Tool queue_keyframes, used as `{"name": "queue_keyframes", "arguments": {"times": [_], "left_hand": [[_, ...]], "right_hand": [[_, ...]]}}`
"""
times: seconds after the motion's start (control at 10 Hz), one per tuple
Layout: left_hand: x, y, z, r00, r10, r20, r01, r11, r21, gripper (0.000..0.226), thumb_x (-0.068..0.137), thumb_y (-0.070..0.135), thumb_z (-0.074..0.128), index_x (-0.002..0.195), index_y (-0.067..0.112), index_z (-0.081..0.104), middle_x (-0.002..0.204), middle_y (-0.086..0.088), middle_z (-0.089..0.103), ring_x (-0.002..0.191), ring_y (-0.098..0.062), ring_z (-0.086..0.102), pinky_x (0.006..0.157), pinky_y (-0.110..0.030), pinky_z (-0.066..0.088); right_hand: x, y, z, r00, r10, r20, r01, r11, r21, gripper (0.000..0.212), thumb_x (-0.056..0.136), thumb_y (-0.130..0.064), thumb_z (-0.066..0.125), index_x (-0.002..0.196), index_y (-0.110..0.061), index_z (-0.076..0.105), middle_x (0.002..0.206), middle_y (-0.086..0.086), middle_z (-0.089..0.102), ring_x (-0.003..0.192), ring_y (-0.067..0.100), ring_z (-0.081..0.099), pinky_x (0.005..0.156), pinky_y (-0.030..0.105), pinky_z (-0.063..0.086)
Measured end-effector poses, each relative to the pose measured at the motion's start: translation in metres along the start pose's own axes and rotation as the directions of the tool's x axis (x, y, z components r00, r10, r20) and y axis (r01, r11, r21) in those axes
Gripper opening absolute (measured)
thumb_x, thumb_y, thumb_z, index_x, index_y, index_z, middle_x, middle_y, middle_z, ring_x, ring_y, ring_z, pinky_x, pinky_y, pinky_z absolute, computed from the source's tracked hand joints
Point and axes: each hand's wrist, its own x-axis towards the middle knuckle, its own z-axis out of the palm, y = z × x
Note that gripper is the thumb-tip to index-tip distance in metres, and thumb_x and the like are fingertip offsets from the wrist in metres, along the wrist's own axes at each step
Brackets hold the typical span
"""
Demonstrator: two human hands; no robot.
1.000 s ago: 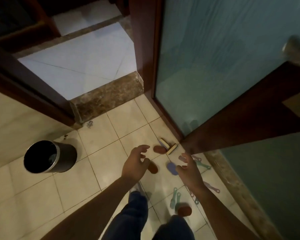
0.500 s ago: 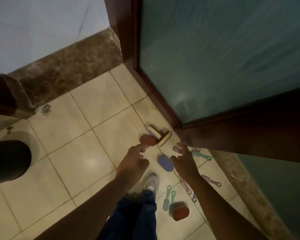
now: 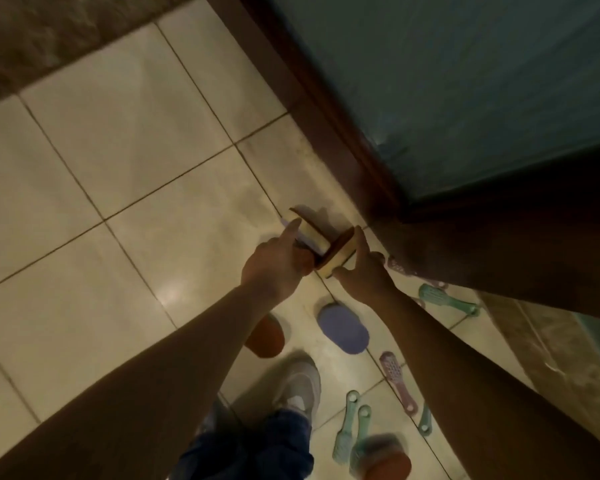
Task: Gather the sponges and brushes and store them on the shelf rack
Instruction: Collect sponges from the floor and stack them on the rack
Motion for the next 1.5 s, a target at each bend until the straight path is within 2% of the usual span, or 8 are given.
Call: {"name": "queue_keyframes", "arguments": {"times": [0.1,0.3,0.6,0.7,0.9,1.0,1.2,1.5], "left_hand": [[0.035,-0.007,0.017,0.999,0.022,0.033,-0.028,0.982,0.188,0.08,0.094,0.034,0.053,0.153,0.034,-0.001,0.106,-0.008,0.066,0.097,-0.025,0.061,0.086,-0.041,0.052],[0.067,-0.007,0.039,0.998,-0.005,0.062,-0.013,0.959,0.283,0.067,0.094,0.027,0.049,0.152,0.025,0.015,0.116,-0.011,0.065,0.096,-0.031,0.064,0.073,-0.037,0.049],[0.026,0.006,0.033,0.999,0.021,-0.038,-0.024,0.996,-0.08,0.033,0.099,0.037,0.042,0.129,0.031,0.031,0.11,-0.003,0.065,0.085,-0.023,0.067,0.078,-0.043,0.056],[-0.011,0.018,0.013,0.994,0.007,-0.113,-0.023,0.99,-0.138,0.02,0.097,0.042,0.047,0.107,0.032,0.033,0.102,0.002,0.063,0.084,-0.019,0.064,0.069,-0.035,0.053],[-0.095,0.051,-0.043,0.997,-0.069,-0.031,0.06,0.969,-0.24,0.024,0.098,0.034,0.05,0.108,0.027,0.03,0.103,-0.002,0.061,0.083,-0.022,0.064,0.066,-0.035,0.053],[-0.141,0.074,-0.077,0.995,-0.103,-0.019,0.094,0.956,-0.277,0.024,0.098,0.032,0.048,0.107,0.033,0.026,0.101,0.001,0.059,0.078,-0.016,0.061,0.058,-0.026,0.043],[-0.228,0.131,-0.162,0.998,0.001,0.062,0.013,0.977,-0.213,0.032,0.093,0.023,0.049,0.105,0.039,0.024,0.106,-0.003,0.057,0.083,-0.02,0.062,0.068,-0.04,0.056],[-0.355,0.235,-0.254,0.973,0.191,0.128,-0.165,0.967,-0.194,0.057,0.092,0.013,0.052,0.136,0.023,0.016,0.09,0.01,0.048,0.082,-0.019,0.06,0.081,-0.04,0.052]], "right_hand": [[0.028,0.009,0.013,0.998,-0.027,0.051,0.032,0.995,-0.096,0.081,0.093,-0.034,0.055,0.153,-0.033,0.0,0.13,0.022,0.052,0.11,0.038,0.057,0.092,0.046,0.048],[0.053,0.014,0.035,0.994,-0.099,0.046,0.104,0.988,-0.112,0.068,0.095,-0.04,0.052,0.151,-0.028,0.015,0.12,0.014,0.059,0.1,0.031,0.06,0.084,0.041,0.049],[0.019,0.008,0.024,0.984,-0.133,-0.121,0.135,0.991,0.007,0.039,0.095,-0.028,0.054,0.13,-0.017,0.04,0.118,0.017,0.05,0.092,0.026,0.052,0.075,0.039,0.049],[-0.02,-0.003,0.008,0.971,-0.155,-0.182,0.164,0.986,0.036,0.031,0.095,-0.02,0.056,0.123,-0.018,0.045,0.122,0.017,0.046,0.084,0.023,0.052,0.068,0.032,0.044],[-0.11,-0.036,-0.028,0.975,-0.175,-0.138,0.202,0.956,0.214,0.083,0.094,-0.012,0.056,0.155,-0.032,0.003,0.145,0.016,0.038,0.125,0.034,0.048,0.092,0.035,0.04],[-0.163,-0.055,-0.051,0.972,-0.156,-0.175,0.193,0.955,0.223,0.084,0.092,-0.012,0.058,0.155,-0.026,0.004,0.147,0.014,0.039,0.129,0.033,0.046,0.096,0.035,0.038],[-0.279,-0.098,-0.096,0.965,-0.097,-0.243,0.159,0.954,0.253,0.074,0.092,-0.021,0.056,0.151,-0.032,0.013,0.131,0.011,0.047,0.112,0.029,0.054,0.085,0.035,0.043],[-0.461,-0.144,-0.173,0.897,0.079,-0.435,0.133,0.89,0.436,0.061,0.088,-0.017,0.057,0.143,-0.027,0.033,0.122,0.012,0.055,0.105,0.03,0.058,0.091,0.039,0.05]]}}
